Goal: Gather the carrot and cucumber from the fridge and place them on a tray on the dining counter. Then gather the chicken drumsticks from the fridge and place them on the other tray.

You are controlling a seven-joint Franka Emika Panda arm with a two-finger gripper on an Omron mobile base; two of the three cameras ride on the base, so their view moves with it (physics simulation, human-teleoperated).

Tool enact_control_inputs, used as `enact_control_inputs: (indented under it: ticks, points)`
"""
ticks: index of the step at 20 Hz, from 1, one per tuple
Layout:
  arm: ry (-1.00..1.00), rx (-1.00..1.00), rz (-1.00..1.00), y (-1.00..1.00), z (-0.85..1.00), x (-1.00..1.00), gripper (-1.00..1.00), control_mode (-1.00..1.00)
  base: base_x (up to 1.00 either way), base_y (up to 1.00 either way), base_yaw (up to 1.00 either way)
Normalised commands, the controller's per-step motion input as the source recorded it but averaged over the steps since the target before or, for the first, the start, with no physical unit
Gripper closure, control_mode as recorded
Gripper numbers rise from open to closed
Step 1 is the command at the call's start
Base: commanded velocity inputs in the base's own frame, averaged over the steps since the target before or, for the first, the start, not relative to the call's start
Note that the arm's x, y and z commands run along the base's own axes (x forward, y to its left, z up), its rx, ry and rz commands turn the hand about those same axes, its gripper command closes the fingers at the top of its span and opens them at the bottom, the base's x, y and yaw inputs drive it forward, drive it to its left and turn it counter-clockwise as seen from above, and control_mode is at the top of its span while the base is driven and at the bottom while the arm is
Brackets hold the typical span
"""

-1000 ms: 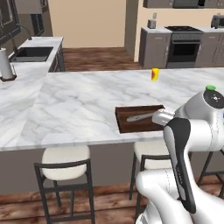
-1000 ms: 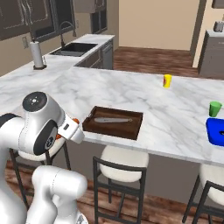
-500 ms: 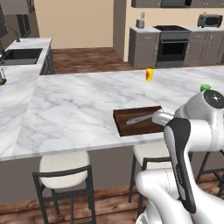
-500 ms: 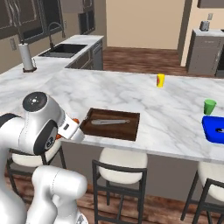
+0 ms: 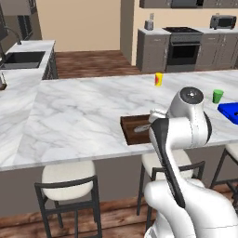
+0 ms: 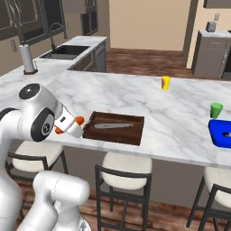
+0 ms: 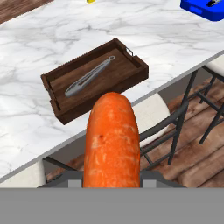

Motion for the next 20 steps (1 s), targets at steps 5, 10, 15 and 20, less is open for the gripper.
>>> enact_control_inputs:
  ticks: [5,10,15,20]
  points:
    - [0.08,0.0,0.0,-0.01,0.0,0.48,1.0,-1.0,0.0,0.0,0.0]
    - [0.03,0.02,0.0,-0.16,-0.03,0.42,1.0,-1.0,0.0,0.0,0.0]
    - [0.0,0.02,0.0,-0.29,-0.2,0.36,1.0,-1.0,0.0,0.0,0.0]
    - [0.0,0.0,0.0,-0.17,-0.31,0.44,1.0,-1.0,0.0,0.0,0.0]
